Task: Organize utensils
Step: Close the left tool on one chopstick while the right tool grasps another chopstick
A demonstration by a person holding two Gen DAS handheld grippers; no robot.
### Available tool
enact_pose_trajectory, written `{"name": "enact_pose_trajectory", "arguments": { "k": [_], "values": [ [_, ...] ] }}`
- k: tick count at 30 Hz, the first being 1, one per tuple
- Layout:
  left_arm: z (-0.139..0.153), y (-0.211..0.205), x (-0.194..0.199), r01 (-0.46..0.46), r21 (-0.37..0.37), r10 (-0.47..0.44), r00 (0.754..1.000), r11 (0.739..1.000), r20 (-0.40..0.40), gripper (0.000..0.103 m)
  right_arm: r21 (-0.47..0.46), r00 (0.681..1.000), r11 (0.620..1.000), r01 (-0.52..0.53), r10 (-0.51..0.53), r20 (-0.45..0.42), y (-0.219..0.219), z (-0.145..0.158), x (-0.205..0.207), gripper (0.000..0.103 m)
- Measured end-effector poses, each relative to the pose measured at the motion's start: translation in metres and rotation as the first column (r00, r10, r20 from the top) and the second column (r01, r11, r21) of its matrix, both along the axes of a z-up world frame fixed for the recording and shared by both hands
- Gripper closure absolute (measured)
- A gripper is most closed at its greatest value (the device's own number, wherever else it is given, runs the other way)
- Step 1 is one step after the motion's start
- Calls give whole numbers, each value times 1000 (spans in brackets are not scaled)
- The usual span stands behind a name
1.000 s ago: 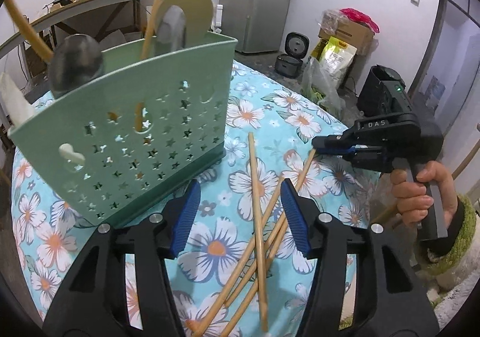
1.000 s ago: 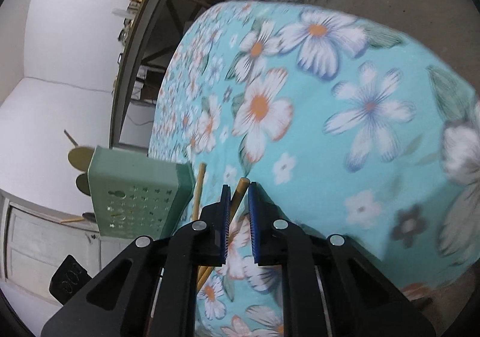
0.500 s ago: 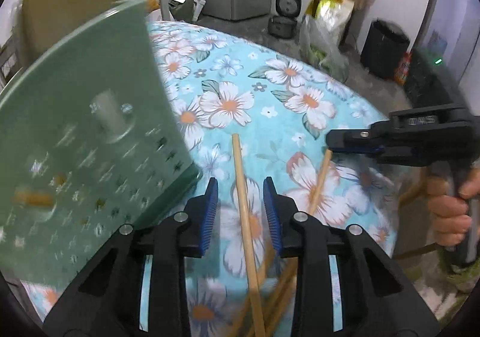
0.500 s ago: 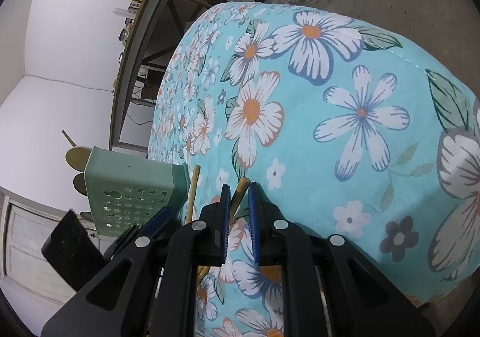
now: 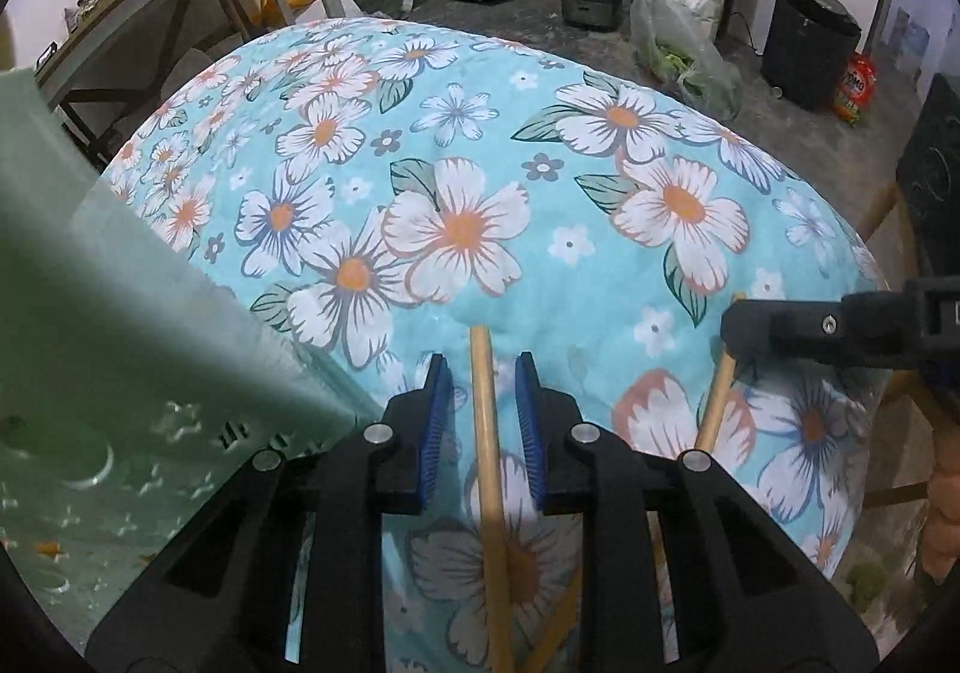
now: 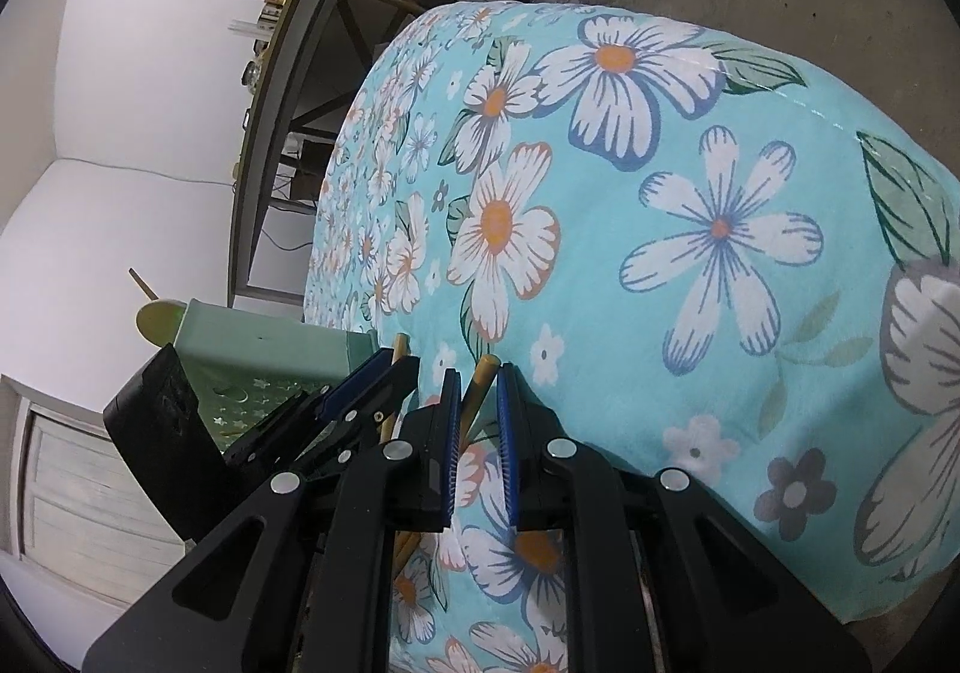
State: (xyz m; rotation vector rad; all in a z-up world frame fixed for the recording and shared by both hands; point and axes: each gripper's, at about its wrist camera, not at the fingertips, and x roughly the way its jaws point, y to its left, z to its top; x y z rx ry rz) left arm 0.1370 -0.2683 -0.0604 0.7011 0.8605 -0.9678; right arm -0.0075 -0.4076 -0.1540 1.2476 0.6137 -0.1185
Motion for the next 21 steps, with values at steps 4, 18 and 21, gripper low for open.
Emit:
{"name": "enact_pose_trajectory", "arguments": {
  "k": [4,18,21],
  "values": [
    [-2,-6,4,-3,8,3,1000,1000,-2,84,5,1000,1000,3,-3,1,0,-1,-1,91],
    [-3,-8,-3,8,7,-9,1000,1000,18,95,35,999,999,31,-31,-10,4,-2,3,90],
    [-3,-8,-3,9,5,-9,1000,1000,19,96,21,999,999,47,-47,-18,7,0,7,90]
  ]
}}
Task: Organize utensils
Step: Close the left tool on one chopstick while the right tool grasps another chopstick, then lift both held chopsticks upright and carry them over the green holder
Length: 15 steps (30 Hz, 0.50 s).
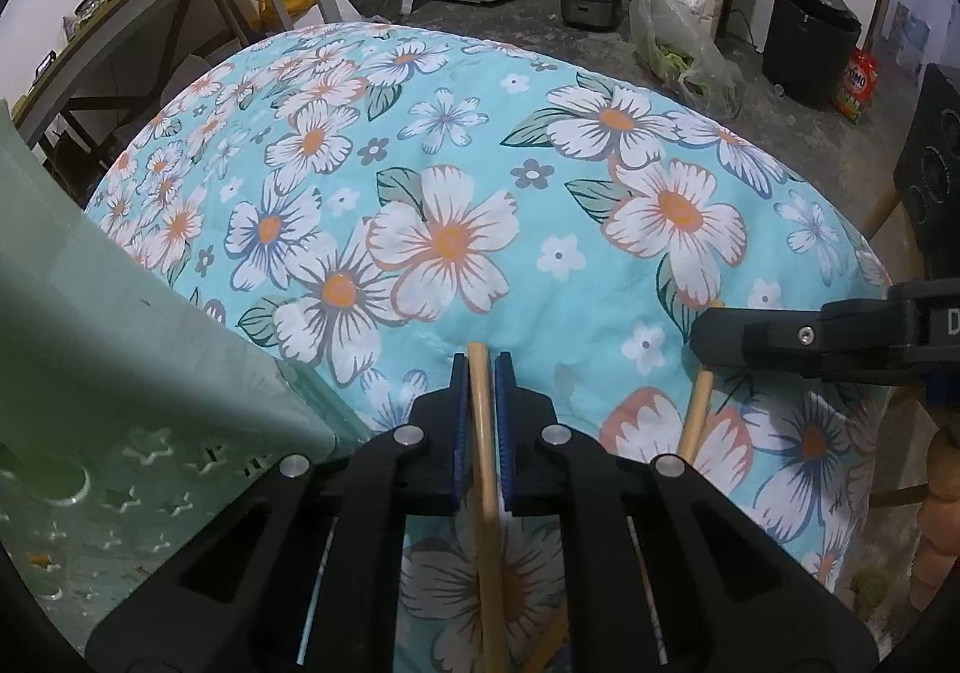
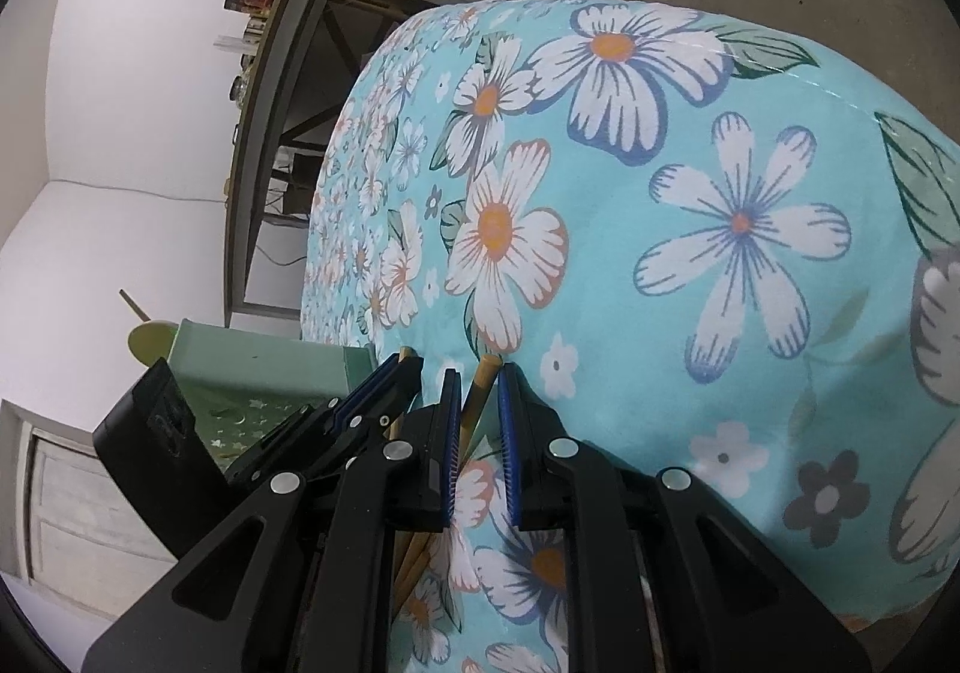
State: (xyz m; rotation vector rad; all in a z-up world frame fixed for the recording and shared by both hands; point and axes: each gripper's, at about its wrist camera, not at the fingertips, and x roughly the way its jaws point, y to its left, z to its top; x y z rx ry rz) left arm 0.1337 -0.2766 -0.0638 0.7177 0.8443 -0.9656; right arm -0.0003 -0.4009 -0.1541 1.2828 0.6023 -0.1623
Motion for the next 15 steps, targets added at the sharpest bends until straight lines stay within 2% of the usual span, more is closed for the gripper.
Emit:
{"name": "enact_pose_trajectory", "arguments": {
  "k": [5,9,15],
  "values": [
    [2,1,-1,-4,-12,4,1000,1000,-1,97,2,1000,1000,18,-18,14,1,2,3,91],
    [8,3,-2,-7,-34,7,1000,999,0,97,26,998,999,20,-22,64,0,5,4,93],
    [34,13,-6,-3,-93,5,1000,996,27,97,17,990,1000,13,-15,139,1,23,7,95]
  ]
}}
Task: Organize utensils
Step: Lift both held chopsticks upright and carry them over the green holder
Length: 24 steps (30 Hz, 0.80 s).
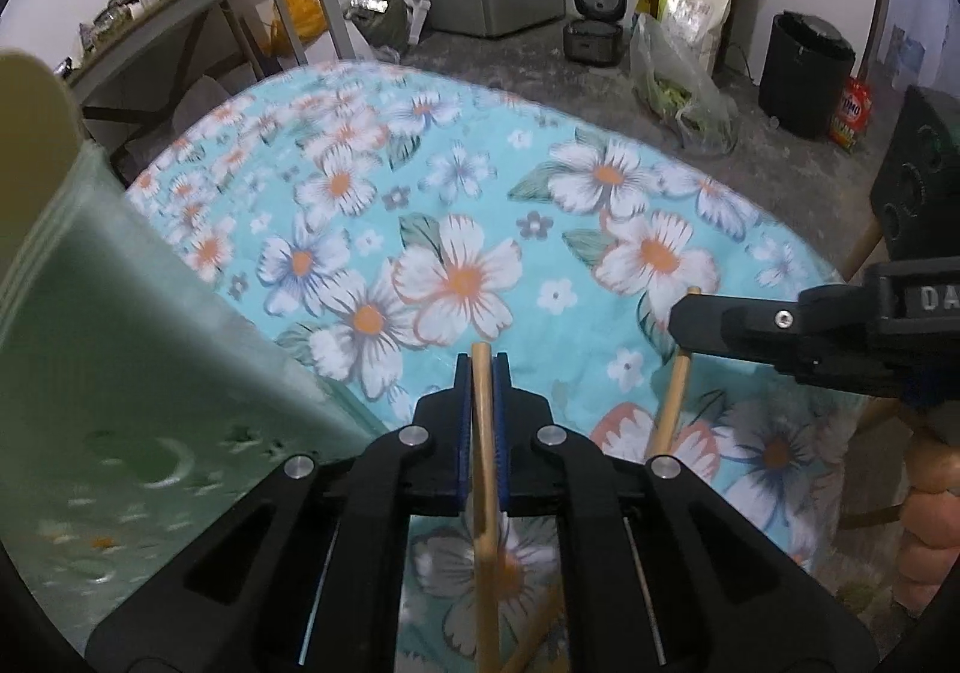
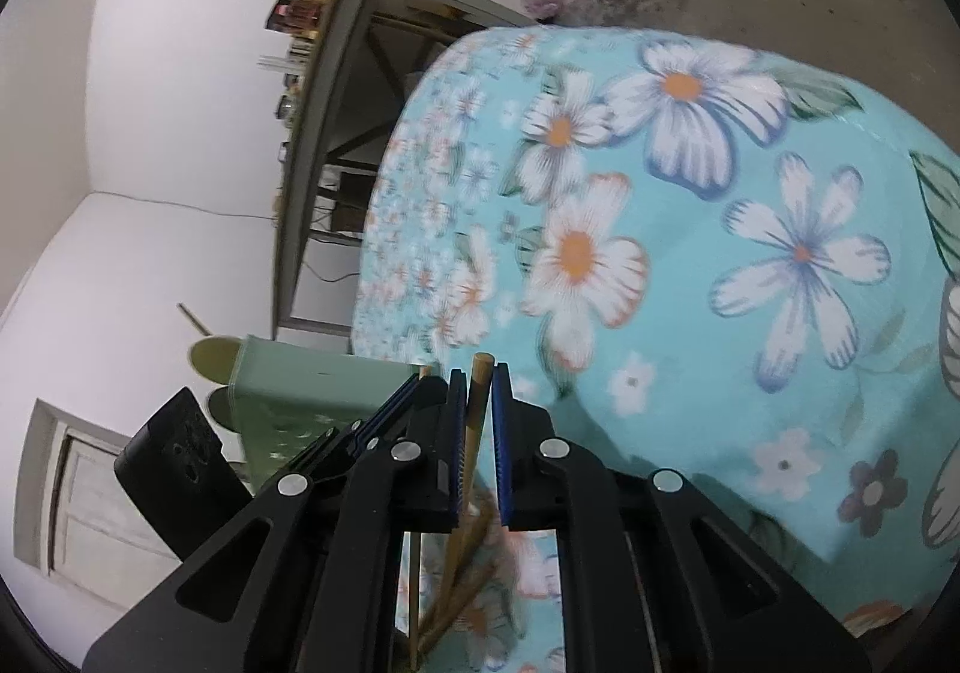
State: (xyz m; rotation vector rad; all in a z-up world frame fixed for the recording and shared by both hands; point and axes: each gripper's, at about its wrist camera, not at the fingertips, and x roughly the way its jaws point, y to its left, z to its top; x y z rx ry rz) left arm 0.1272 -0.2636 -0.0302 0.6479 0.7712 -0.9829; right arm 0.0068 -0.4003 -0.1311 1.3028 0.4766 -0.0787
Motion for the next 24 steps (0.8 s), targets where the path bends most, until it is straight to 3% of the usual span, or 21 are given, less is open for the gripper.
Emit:
{"name": "enact_pose_trajectory", "arguments": {
  "k": [9,16,21,24],
  "values": [
    [70,42,-8,-26,-158,33,999,987,43,97,-81,995,997,-10,18,99,5,45,-2,96],
    [131,91,-3,-86,-309,98,995,947,23,97,-207,985,978,-1,36,167,14,91,-9,96],
    [177,131,-3,-115,-432,140,990,895,26,97,-308,978,951,14,51,204,23,123,-13,96],
    [207,155,-2,-133,-528,167,986,839,17,97,-352,973,936,28,55,225,28,137,-19,96]
  ]
}}
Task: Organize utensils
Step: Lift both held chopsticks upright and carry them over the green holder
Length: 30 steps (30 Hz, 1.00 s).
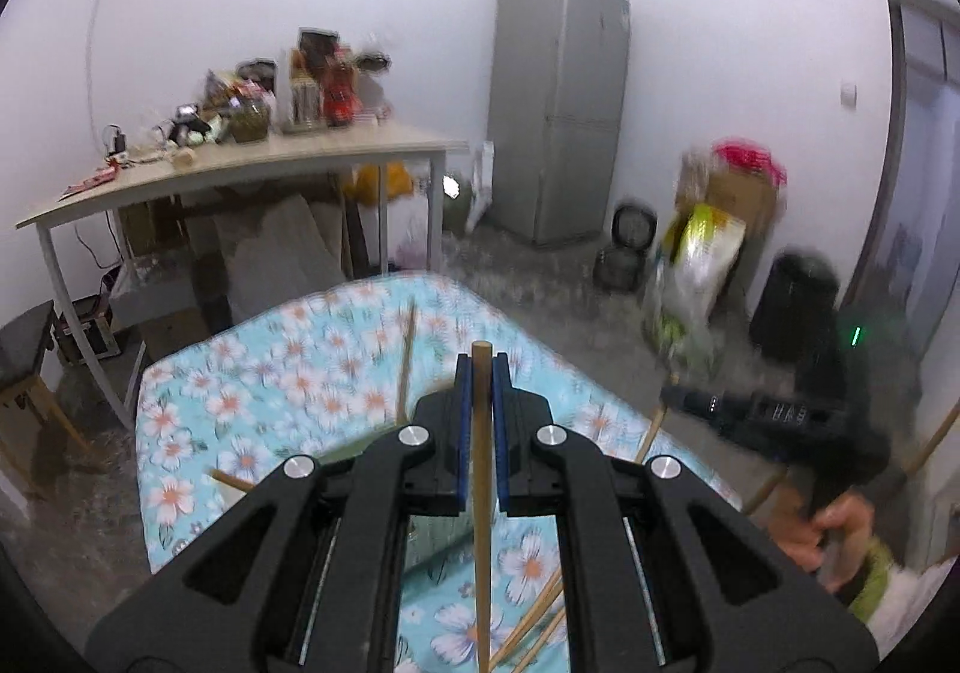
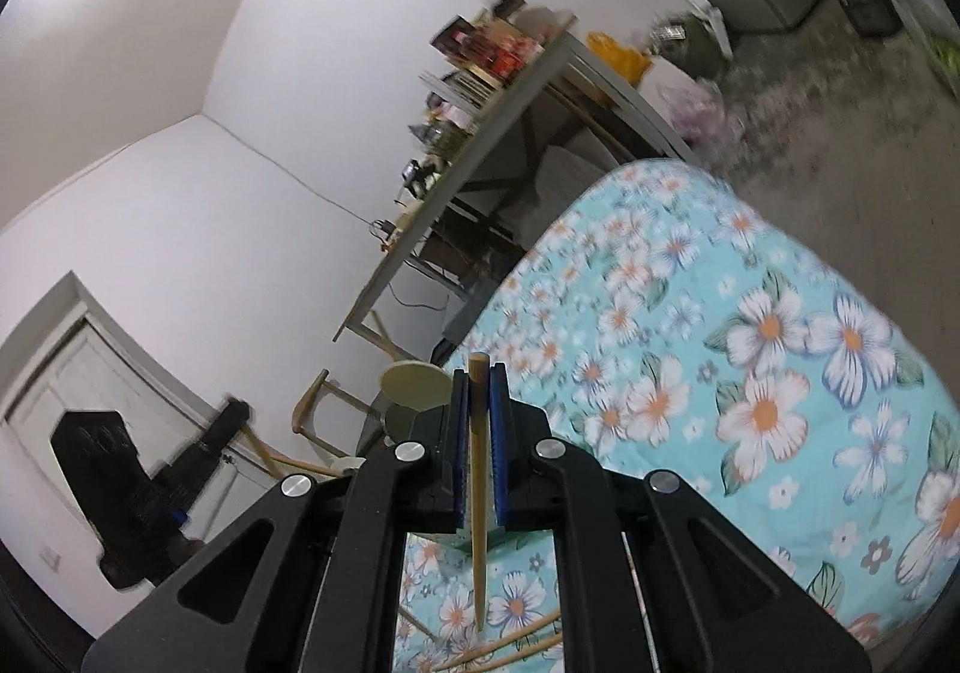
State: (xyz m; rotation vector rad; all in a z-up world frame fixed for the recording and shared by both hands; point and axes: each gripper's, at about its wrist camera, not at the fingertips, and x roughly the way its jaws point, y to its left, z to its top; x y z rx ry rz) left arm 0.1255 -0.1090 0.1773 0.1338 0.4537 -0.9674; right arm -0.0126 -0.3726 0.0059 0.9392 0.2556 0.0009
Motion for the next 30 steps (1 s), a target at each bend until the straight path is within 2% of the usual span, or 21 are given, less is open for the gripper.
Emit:
{"name": "enact_pose_trajectory", "arguments": {
  "k": [4,8,11,14,19,25,27,30],
  "values": [
    [34,25,-1,-29,-127,34,999,991,38,97,-36,1000,999,3,-2,10,5,11,-3,96],
    [63,37,0,-49,-260,75,993,964,91,97,-39,1000,999,4,-4,7,6,13,-1,96],
    [75,38,3,-77,-326,124,984,942,127,97,-42,1000,999,3,-2,6,7,13,0,96],
    [77,33,9,-116,-348,181,970,930,162,97,-49,1000,999,-1,1,2,9,15,1,96],
    [64,15,32,-190,-345,267,945,919,191,97,-56,1000,998,0,0,-5,10,16,5,96],
    [27,-5,64,-293,-302,361,910,907,201,97,-51,1000,999,4,-5,-15,8,12,8,96],
    [14,-7,74,-314,-290,373,910,904,181,97,-47,1000,999,4,-5,-19,7,10,9,96],
    [0,-12,81,-346,-270,401,896,899,190,97,-40,1000,999,4,-5,-23,6,8,9,96]
  ]
}}
